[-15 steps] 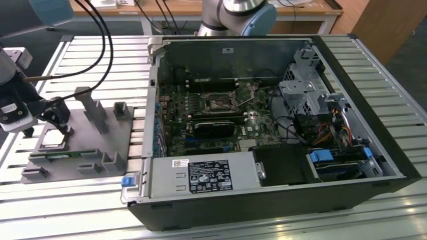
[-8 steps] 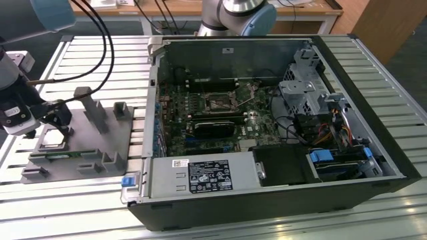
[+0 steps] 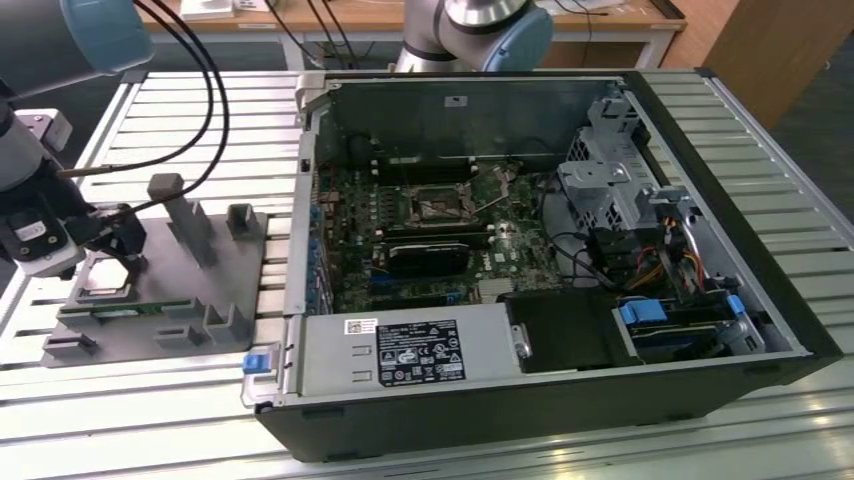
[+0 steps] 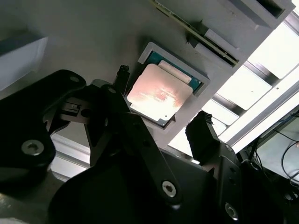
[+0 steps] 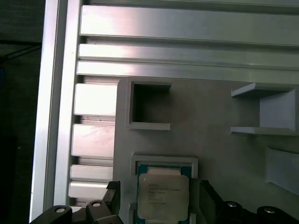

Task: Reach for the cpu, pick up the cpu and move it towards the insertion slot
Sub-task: 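Pick up the cpu and move it towards the insertion slot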

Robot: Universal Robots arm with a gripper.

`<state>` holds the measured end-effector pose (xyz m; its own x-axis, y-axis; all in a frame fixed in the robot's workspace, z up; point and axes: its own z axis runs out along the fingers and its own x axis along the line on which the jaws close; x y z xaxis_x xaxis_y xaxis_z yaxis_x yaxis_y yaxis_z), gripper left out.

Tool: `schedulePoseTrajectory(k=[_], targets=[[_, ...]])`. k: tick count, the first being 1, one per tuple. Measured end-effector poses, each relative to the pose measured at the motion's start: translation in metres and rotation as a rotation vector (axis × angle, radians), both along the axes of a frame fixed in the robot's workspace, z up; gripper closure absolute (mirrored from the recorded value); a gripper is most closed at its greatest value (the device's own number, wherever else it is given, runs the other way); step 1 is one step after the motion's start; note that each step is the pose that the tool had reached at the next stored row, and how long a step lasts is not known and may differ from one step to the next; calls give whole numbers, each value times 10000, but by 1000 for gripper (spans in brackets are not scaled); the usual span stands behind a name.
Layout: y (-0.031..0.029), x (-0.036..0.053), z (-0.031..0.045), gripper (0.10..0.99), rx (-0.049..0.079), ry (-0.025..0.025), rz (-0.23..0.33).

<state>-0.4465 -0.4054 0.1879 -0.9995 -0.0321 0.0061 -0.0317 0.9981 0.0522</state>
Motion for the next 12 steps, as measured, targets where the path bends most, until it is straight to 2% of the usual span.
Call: schedulePoseTrajectory(k=[4,9,10,12], targets=[[0,0,-44,322,-1,0,-1],[-1,0,-57,337,0,0,0],[-1,0,-59,408,-1,1,0],[-1,0,-60,408,-2,2,-1]])
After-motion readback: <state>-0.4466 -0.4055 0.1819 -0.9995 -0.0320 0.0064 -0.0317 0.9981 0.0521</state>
